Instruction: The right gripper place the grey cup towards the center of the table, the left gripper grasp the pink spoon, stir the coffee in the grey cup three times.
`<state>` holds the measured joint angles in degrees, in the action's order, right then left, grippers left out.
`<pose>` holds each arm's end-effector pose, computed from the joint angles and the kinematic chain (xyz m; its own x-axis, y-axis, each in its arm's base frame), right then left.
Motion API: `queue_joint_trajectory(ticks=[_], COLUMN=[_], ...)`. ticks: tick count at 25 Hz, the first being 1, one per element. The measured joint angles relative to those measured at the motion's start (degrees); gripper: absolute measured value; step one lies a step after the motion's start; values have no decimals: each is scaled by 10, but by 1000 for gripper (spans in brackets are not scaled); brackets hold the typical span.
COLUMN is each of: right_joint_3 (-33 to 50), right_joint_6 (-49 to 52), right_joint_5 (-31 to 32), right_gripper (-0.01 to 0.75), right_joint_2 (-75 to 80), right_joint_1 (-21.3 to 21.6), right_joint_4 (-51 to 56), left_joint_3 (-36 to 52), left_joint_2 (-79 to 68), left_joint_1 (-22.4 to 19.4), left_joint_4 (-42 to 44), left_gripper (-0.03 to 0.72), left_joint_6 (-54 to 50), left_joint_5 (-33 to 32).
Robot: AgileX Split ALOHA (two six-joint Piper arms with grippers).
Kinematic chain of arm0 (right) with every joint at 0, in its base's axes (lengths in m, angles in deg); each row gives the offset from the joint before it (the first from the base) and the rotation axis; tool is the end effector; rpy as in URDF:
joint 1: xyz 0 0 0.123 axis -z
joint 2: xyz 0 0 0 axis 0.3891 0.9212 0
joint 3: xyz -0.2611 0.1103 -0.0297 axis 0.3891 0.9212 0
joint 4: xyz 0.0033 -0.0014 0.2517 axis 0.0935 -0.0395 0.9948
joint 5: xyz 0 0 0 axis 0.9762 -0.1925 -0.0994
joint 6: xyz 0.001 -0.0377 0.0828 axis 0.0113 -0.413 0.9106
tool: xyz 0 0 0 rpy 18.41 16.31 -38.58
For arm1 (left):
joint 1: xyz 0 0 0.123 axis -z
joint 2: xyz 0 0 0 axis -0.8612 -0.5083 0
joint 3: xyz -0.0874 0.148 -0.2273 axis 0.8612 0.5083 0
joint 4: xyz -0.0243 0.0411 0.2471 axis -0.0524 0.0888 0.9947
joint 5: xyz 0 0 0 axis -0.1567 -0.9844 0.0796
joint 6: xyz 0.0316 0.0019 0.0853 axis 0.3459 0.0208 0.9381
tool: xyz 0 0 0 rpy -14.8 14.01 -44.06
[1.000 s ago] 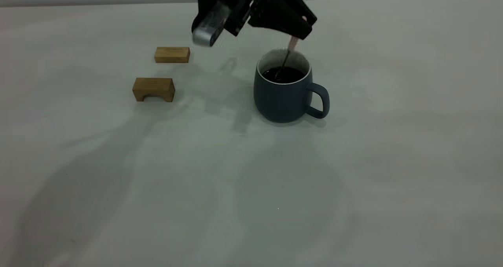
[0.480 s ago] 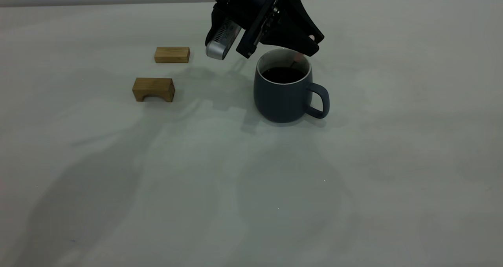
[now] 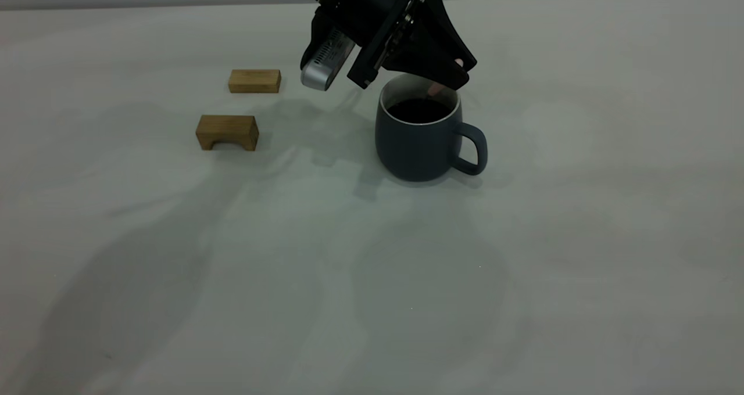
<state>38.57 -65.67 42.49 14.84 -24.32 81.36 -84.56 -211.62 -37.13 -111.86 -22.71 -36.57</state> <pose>-0.0025 0.0043 0.2627 -0.5585 -0.0709 -0.8265 -0.0966 0.9951 -0.0200 0.4460 -0.2580 0.0598 -0.3586 -0.5488 0.7551 -0.9288 0.2907 -0.2298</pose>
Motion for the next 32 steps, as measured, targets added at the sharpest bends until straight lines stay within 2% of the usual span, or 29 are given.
queue_joint_trajectory(ticks=[5,8,10,17,19,21,24,26,29,32], right_joint_3=[0,0,0,0,0,0,0,0,0,0], right_joint_6=[0,0,0,0,0,0,0,0,0,0], right_joint_5=[0,0,0,0,0,0,0,0,0,0], right_gripper=[238,238,238,238,238,238,238,238,238,238], right_joint_2=[0,0,0,0,0,0,0,0,0,0], right_joint_1=[0,0,0,0,0,0,0,0,0,0], right_joint_4=[0,0,0,0,0,0,0,0,0,0], left_joint_3=[-27,-62,-95,-218,-230,-231,-205,-158,-50,83], left_joint_2=[0,0,1,45,74,111,172,217,300,405], left_joint_1=[0,0,0,1,-1,-5,-8,-8,-8,-9], left_joint_4=[33,82,136,402,468,517,536,537,556,613], left_gripper=[426,500,515,519,519,519,519,519,519,519], left_joint_6=[-8,-9,-10,15,96,258,477,545,558,523], left_joint_5=[-18,-35,-67,-68,-68,-68,-68,-68,-68,-68])
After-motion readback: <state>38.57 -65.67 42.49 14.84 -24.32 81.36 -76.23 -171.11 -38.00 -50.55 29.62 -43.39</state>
